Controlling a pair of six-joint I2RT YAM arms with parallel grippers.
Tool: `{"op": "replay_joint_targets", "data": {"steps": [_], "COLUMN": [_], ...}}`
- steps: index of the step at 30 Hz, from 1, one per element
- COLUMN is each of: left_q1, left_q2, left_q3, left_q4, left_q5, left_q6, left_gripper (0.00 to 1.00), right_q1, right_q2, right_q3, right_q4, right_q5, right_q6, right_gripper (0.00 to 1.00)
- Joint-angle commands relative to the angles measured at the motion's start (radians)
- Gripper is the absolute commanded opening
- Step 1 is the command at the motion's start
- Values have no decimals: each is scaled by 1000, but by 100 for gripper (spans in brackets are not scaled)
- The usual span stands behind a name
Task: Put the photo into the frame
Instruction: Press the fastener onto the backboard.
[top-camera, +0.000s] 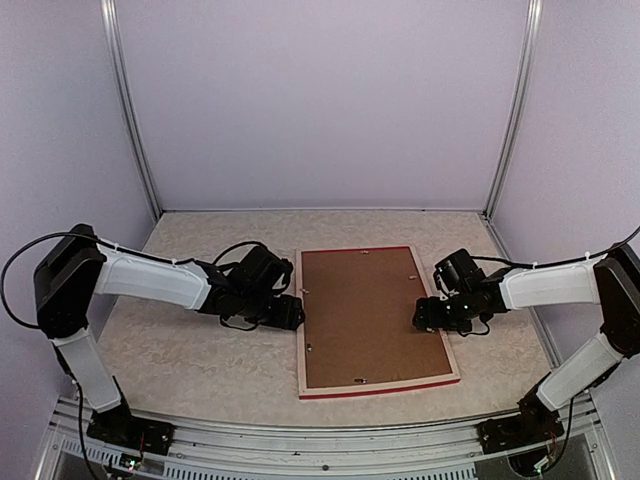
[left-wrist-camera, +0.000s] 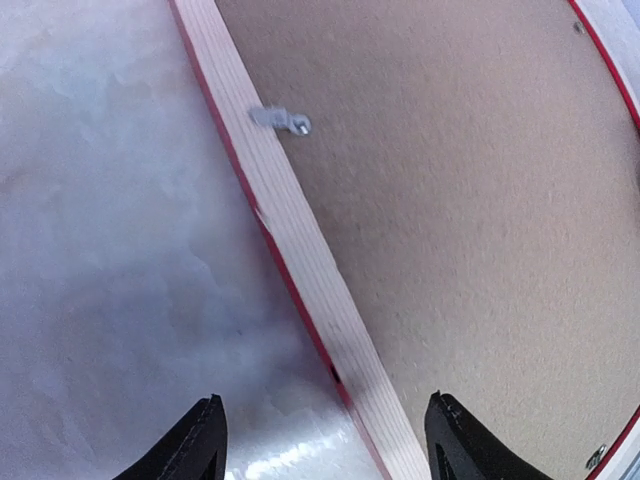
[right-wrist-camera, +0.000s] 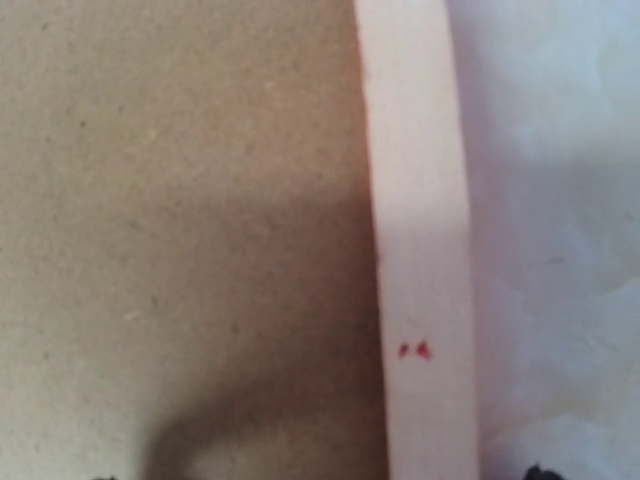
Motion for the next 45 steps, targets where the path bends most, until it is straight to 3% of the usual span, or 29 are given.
{"op": "replay_joint_targets", "data": {"steps": [1, 14, 45], "left_q1": [70, 162, 187], "left_q2": [-16, 174, 343], "left_q3": [67, 275, 361], "left_q4": [-10, -44, -56], "left_q5": [-11, 9, -12], "left_q6": [44, 105, 129], "left_gripper": [68, 68, 63], "right_q1": [-9, -8, -9], "right_q2": [-8, 42, 22], "right_q3": [30, 78, 53], "right_q4": [-7, -7, -17], "right_q5": [17, 10, 29], "right_q6": [-9, -34, -30], "right_gripper": [88, 88, 88]}}
